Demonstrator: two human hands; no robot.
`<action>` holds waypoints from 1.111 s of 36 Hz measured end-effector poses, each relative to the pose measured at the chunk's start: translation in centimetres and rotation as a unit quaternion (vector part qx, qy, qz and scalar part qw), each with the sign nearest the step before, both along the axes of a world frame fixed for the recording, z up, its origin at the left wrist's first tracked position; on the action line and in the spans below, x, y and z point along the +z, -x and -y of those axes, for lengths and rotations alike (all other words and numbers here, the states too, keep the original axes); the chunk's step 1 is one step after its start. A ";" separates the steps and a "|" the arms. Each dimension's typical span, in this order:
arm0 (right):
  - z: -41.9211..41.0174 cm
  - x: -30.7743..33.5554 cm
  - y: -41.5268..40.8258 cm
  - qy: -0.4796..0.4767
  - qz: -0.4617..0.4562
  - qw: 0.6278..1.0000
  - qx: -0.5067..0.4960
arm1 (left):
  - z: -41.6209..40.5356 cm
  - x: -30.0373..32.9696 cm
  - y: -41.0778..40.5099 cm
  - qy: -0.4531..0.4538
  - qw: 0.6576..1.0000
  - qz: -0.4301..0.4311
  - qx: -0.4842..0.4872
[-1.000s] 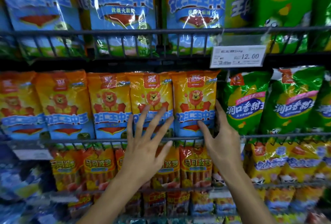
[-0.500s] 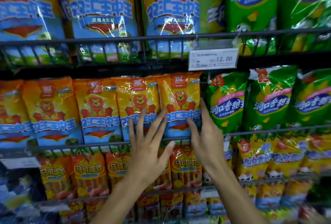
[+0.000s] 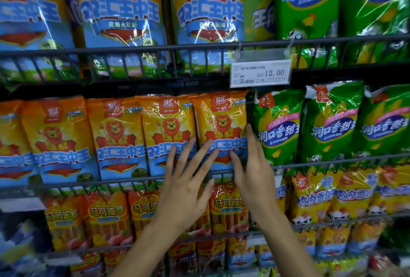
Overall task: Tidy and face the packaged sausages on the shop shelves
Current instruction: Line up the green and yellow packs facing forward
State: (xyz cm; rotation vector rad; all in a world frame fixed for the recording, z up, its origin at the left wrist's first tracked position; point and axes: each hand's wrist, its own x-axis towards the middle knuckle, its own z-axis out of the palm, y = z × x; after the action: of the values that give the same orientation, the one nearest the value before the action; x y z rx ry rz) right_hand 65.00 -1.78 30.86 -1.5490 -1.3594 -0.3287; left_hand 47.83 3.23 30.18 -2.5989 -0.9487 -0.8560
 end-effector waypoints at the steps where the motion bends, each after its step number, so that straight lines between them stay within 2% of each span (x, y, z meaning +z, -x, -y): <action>1: 0.0 0.1 0.2 -0.019 0.005 1.000 0.008 | 0.0 0.0 0.0 0.000 1.000 -0.003 0.003; 7: -0.3 -0.2 0.3 -0.034 0.025 0.999 0.035 | 0.3 0.4 -0.1 0.017 1.000 -0.015 0.006; 11: -0.2 -0.8 0.3 -0.054 0.038 0.997 0.037 | 0.3 1.0 0.8 0.030 0.998 -0.031 -0.037; 15: 0.0 -1.4 1.3 -0.076 0.021 0.996 0.051 | 0.3 1.1 3.3 0.059 0.996 0.025 -0.061; 18: 0.3 -1.2 3.0 -0.096 0.044 0.992 0.070 | -0.5 0.6 6.6 0.050 0.997 0.059 -0.006; 23: -0.6 -0.3 7.2 -0.084 0.082 0.986 0.122 | -2.9 0.4 13.7 0.019 0.994 0.043 0.100; 29: -3.0 0.5 14.3 -0.040 0.137 0.971 0.191 | -5.1 1.8 21.0 0.001 0.989 0.067 0.132; 34: -5.9 1.5 20.5 -0.015 0.153 0.972 0.179 | -7.1 2.8 26.2 -0.001 0.988 0.082 0.131; 40: -8.9 2.0 24.1 0.013 0.178 0.980 0.090 | -9.3 2.8 28.4 -0.006 0.992 0.036 0.124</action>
State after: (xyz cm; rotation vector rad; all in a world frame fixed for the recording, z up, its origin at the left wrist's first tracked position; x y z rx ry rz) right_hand 40.87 7.11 32.83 -1.4187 -1.7744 -0.4949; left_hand 19.41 12.56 32.98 -2.3880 -1.2495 -0.8903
